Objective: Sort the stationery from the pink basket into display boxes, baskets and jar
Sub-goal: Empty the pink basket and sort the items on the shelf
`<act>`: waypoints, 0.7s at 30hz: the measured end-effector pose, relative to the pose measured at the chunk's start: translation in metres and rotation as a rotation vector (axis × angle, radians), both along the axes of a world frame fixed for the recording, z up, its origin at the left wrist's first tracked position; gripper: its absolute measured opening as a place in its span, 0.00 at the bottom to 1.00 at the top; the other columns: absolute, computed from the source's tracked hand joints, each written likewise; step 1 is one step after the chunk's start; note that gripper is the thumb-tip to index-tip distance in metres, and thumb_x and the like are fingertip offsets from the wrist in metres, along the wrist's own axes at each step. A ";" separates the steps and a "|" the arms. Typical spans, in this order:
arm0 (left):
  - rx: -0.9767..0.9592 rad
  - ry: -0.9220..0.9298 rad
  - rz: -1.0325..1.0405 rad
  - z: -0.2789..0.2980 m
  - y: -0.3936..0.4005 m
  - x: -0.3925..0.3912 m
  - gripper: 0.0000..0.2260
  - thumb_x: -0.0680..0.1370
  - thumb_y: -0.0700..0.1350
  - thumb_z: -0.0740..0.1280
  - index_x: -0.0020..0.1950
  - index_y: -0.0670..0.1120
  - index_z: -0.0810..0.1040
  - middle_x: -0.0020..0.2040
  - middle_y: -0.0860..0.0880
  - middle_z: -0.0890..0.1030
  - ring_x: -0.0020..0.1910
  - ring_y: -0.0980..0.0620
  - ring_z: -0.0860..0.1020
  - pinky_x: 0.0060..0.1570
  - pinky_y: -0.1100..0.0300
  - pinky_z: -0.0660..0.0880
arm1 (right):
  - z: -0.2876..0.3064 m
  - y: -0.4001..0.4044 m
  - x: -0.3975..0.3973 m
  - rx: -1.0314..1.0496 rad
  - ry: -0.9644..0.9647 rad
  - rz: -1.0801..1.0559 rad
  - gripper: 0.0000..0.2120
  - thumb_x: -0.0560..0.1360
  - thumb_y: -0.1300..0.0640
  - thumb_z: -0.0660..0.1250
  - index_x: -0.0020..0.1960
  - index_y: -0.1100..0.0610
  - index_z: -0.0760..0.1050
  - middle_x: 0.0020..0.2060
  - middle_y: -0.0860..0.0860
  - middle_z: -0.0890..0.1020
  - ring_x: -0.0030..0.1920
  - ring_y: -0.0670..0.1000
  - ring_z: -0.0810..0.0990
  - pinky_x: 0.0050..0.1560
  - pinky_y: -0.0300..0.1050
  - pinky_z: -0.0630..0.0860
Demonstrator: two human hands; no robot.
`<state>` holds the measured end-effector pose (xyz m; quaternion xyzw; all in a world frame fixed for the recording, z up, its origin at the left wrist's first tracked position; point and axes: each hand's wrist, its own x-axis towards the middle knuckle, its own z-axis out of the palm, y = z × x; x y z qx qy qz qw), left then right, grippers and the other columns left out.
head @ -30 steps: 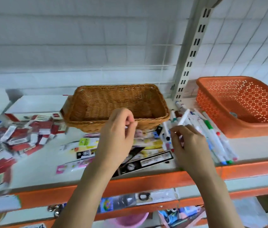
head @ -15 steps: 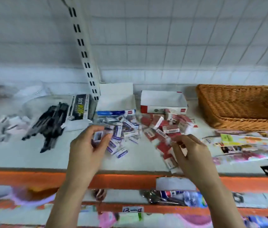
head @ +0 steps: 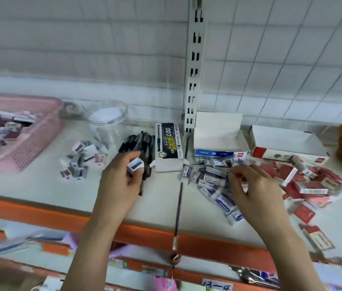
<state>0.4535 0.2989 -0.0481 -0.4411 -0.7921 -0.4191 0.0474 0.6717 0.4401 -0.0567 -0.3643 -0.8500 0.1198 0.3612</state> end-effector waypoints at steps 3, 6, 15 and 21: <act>0.014 0.011 0.011 -0.001 -0.013 -0.041 0.11 0.73 0.34 0.69 0.54 0.42 0.80 0.47 0.45 0.81 0.41 0.50 0.75 0.39 0.71 0.65 | 0.004 -0.018 -0.045 -0.004 -0.001 0.046 0.09 0.71 0.58 0.61 0.42 0.58 0.79 0.38 0.54 0.80 0.37 0.58 0.79 0.36 0.45 0.71; -0.007 0.102 -0.017 -0.005 -0.030 -0.090 0.10 0.70 0.33 0.70 0.50 0.41 0.81 0.44 0.44 0.83 0.42 0.49 0.77 0.41 0.66 0.65 | 0.001 -0.040 -0.097 -0.013 -0.019 0.042 0.09 0.72 0.56 0.60 0.43 0.57 0.79 0.37 0.53 0.80 0.36 0.57 0.78 0.35 0.47 0.72; -0.138 0.084 -0.329 -0.012 -0.073 -0.211 0.16 0.70 0.30 0.68 0.57 0.40 0.78 0.54 0.44 0.81 0.50 0.44 0.80 0.51 0.65 0.68 | -0.008 -0.136 -0.231 -0.129 -0.021 -0.079 0.07 0.71 0.58 0.63 0.44 0.57 0.79 0.39 0.53 0.80 0.36 0.56 0.79 0.37 0.46 0.71; -0.062 0.107 -0.519 0.004 -0.089 -0.215 0.13 0.72 0.33 0.69 0.56 0.40 0.79 0.55 0.45 0.80 0.51 0.47 0.80 0.53 0.62 0.68 | 0.010 -0.165 -0.266 -0.072 -0.035 -0.124 0.07 0.72 0.59 0.64 0.44 0.58 0.80 0.37 0.53 0.80 0.34 0.55 0.79 0.35 0.49 0.73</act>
